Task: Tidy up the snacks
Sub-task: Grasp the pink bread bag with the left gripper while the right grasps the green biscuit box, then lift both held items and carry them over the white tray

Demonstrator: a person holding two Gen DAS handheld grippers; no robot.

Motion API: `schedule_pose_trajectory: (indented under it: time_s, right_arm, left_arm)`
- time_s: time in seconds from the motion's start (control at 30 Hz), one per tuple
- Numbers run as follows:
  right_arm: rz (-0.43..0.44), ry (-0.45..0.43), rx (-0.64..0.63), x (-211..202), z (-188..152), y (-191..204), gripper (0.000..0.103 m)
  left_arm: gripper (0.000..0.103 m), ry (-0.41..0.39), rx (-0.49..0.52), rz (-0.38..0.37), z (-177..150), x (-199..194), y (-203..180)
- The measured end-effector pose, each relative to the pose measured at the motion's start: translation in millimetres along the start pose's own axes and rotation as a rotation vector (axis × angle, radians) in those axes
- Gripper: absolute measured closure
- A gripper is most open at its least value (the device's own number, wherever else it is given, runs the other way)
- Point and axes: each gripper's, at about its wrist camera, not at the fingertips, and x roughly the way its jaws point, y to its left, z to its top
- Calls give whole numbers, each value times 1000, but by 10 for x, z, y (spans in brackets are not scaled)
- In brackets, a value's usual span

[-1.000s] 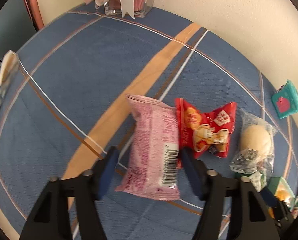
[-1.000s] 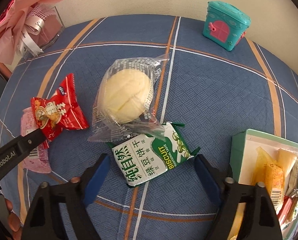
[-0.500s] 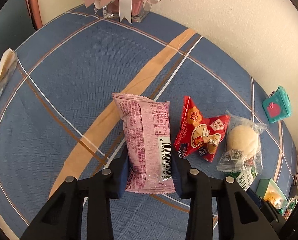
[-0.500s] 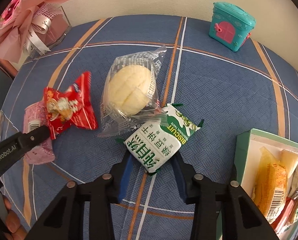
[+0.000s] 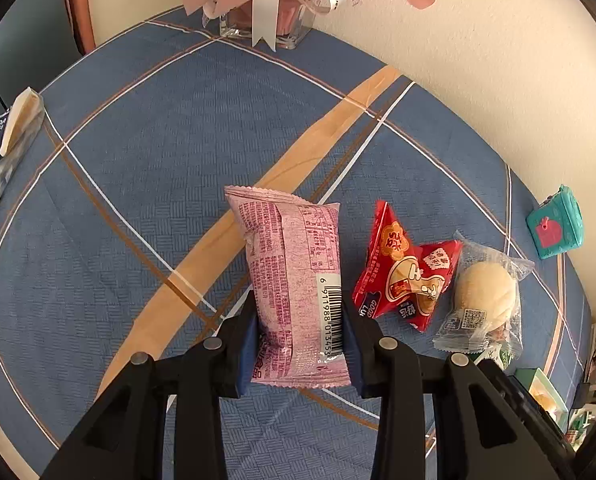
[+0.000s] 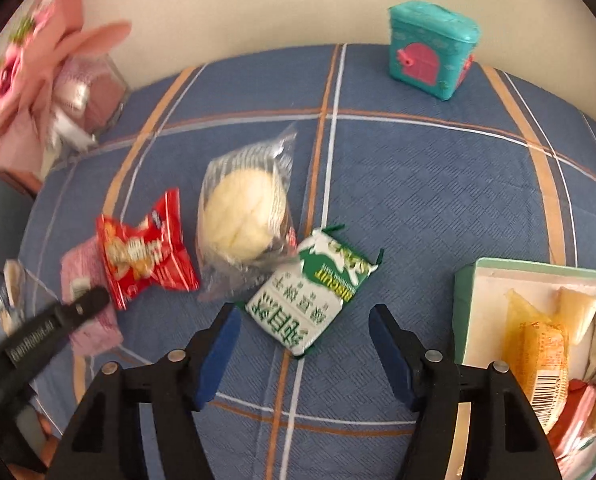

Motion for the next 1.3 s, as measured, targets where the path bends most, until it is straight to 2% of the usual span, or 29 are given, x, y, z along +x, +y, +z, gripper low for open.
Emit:
schedule_pose_trajectory:
  time_s: [0.23,0.5,0.67,0.77,1.07,1.3]
  right_arm:
    - [6,-35,90,68,49,-104,33]
    - [-42,-25,68,117,40,-74,33]
    - [-68,-19,60,65,-12,-131,52]
    - [-75,-6,55,123,-9,-185,56]
    - [-165,-35,-37,235,-80,2,56]
    - [-172,-42,-50,212,-126,44,56]
  left_arm:
    - [64,-6,9,8,-15,-39,-11]
    - [64,10,7,9,-26,33,-23]
    - [64,18,7,14,-32,92,-29]
    - [64,33,6,17,-45,178,-39]
    - [63,18,40,55,-80,255,-104]
    - [64,18,34,52,-73,244,-102]
